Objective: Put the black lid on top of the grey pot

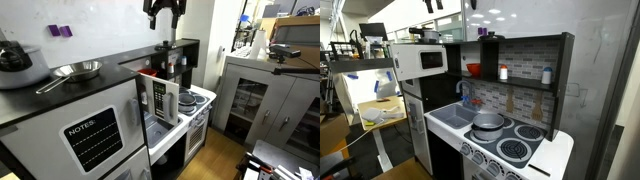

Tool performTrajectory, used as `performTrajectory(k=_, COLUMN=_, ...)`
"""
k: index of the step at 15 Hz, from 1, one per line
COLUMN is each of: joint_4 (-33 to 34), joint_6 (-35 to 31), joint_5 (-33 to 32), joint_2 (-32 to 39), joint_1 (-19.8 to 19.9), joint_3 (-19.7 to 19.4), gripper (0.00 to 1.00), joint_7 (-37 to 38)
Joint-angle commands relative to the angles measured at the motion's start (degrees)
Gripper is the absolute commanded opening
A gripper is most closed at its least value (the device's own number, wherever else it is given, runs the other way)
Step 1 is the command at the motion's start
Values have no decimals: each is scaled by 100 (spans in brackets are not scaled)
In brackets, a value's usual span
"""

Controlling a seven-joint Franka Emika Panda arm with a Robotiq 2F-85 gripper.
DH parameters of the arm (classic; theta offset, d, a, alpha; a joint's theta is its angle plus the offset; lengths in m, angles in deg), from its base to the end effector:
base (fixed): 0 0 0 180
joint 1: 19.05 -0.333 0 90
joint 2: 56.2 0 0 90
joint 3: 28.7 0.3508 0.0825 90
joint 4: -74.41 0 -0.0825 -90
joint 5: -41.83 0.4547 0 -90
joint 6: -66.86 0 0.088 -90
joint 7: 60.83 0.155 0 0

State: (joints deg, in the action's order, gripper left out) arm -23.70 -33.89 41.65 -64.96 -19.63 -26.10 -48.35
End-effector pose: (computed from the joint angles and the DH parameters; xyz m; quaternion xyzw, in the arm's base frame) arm 0.5978 0.0346 0.6453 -0.9918 0.0805 -0.0990 0.0085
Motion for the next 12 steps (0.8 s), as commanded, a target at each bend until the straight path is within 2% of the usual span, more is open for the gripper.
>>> performTrajectory(k=1, joint_4=751, joint_6=472, joint_5=-152, joint_2=544, joint_1=32, joint_3=-41, gripper=100, joint_7=31)
performTrajectory(k=12, joint_4=2079, joint_6=711, joint_5=-29, joint_2=1542, joint_1=172, joint_3=-481, gripper=100, joint_7=-127)
